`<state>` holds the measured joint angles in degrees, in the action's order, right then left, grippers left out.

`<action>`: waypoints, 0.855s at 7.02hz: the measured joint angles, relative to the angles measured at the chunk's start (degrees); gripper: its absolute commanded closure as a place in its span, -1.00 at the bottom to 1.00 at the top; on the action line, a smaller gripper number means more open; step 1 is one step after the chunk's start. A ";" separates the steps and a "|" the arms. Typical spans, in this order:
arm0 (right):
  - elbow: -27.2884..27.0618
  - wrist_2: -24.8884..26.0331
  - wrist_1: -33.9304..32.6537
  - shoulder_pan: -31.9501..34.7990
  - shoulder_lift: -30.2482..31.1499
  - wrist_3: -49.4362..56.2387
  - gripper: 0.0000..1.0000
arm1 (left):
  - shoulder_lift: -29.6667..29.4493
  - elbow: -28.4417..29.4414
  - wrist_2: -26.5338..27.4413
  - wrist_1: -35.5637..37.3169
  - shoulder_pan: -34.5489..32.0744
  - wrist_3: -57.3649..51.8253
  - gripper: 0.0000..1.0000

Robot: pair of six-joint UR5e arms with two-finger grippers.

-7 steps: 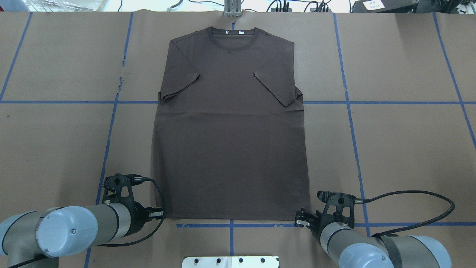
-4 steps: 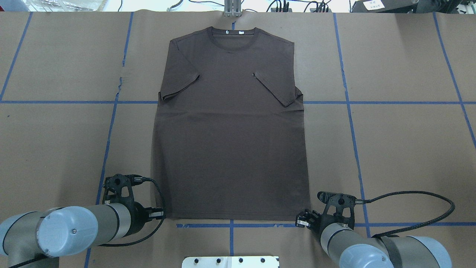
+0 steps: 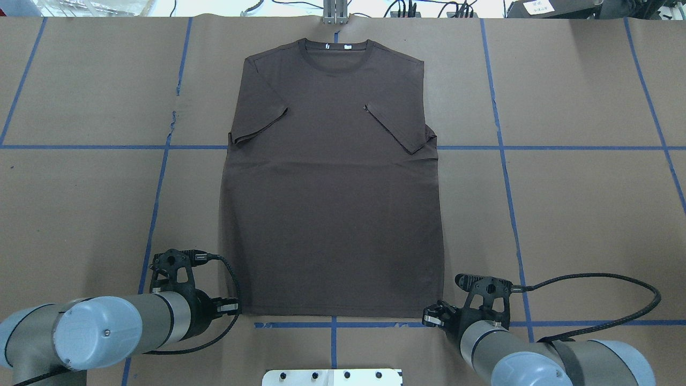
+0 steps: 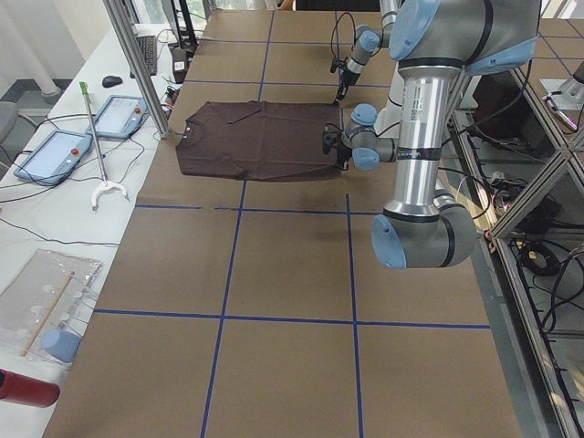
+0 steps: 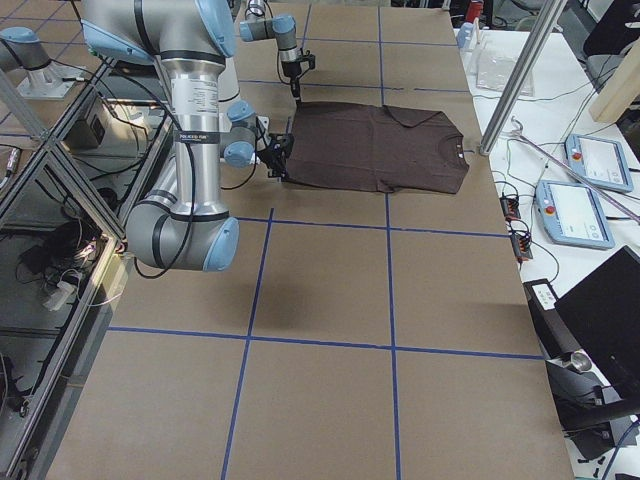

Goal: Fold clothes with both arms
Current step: 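Lift the hem with both grippers and fold it toward the collar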

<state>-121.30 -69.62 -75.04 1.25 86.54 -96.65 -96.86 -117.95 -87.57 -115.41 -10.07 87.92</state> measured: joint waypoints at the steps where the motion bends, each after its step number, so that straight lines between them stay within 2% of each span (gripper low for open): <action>1: -4.29 -0.97 -2.20 0.13 0.95 0.25 1.00 | -0.87 -4.43 -1.08 4.61 -0.09 0.02 1.00; 3: -17.63 -5.03 -12.88 0.10 1.60 0.34 1.00 | -6.29 -19.52 -6.47 23.69 -1.01 0.02 1.00; 4: -23.35 -7.00 -18.31 0.10 1.50 0.33 1.00 | -10.25 -25.29 -9.15 32.74 -2.33 -0.07 1.00; 5: -25.92 -8.03 -21.36 0.35 1.27 0.34 1.00 | -12.75 -27.04 -10.90 37.26 -3.82 -0.35 1.00; 6: -26.49 -9.26 -22.58 1.96 0.80 0.91 1.00 | -13.94 -26.31 -11.57 38.91 -5.87 -1.97 1.00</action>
<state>-147.79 -78.88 -97.62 3.20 87.34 -95.75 -110.80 -144.26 -99.14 -76.50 -15.94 85.95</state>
